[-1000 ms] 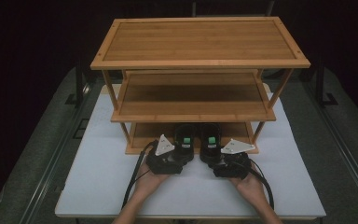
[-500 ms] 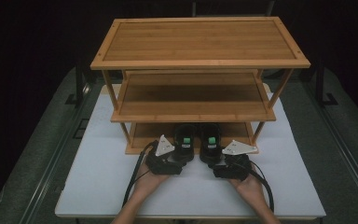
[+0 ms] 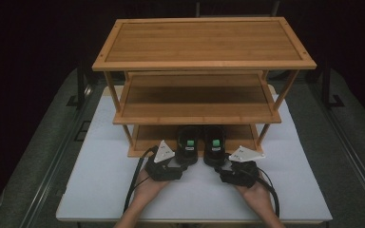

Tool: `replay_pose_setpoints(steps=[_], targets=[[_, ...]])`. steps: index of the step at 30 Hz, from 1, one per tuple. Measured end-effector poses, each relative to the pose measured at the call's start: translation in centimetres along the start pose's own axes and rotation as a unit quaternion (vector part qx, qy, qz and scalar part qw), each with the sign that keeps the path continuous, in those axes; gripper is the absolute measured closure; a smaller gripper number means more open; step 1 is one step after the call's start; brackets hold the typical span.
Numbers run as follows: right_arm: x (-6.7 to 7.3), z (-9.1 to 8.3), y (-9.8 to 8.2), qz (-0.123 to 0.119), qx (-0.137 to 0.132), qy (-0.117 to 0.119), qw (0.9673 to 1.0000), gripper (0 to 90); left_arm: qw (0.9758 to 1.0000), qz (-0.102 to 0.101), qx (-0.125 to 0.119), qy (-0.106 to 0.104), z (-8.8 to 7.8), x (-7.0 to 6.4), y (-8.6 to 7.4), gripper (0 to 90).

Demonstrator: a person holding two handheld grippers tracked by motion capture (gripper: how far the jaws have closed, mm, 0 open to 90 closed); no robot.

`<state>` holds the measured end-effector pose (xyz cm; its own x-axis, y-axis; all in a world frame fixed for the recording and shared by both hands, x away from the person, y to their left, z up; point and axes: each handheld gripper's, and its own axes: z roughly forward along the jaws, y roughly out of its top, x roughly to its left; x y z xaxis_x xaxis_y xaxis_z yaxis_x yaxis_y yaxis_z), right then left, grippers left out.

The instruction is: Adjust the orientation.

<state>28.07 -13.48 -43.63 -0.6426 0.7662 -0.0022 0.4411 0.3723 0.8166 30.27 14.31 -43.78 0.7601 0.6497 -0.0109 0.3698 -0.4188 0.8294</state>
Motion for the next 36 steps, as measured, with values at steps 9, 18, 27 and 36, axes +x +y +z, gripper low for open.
replay_pose_setpoints(steps=[9, 18, 27, 36], targets=[[0.7, -0.5, -0.3, 0.004, 0.001, -0.008, 1.0000, 47.1, 0.9999, 0.000, 0.001, -0.015, -0.8, -0.1, -0.3, 44.3], [1.5, -0.9, -0.6, -0.011, 0.001, -0.028, 0.9996, 66.2, 1.0000, 0.003, 0.000, -0.004, -1.1, 0.0, -0.6, 64.4], [1.8, -0.5, -0.4, -0.004, -0.003, -0.030, 0.9995, 75.1, 1.0000, -0.005, -0.006, -0.001, -0.8, -0.2, -0.4, 71.5], [2.0, 0.4, 0.4, -0.015, -0.006, -0.051, 0.9986, 77.5, 0.9998, -0.004, -0.008, 0.019, -0.2, -0.4, 0.0, 70.7]])
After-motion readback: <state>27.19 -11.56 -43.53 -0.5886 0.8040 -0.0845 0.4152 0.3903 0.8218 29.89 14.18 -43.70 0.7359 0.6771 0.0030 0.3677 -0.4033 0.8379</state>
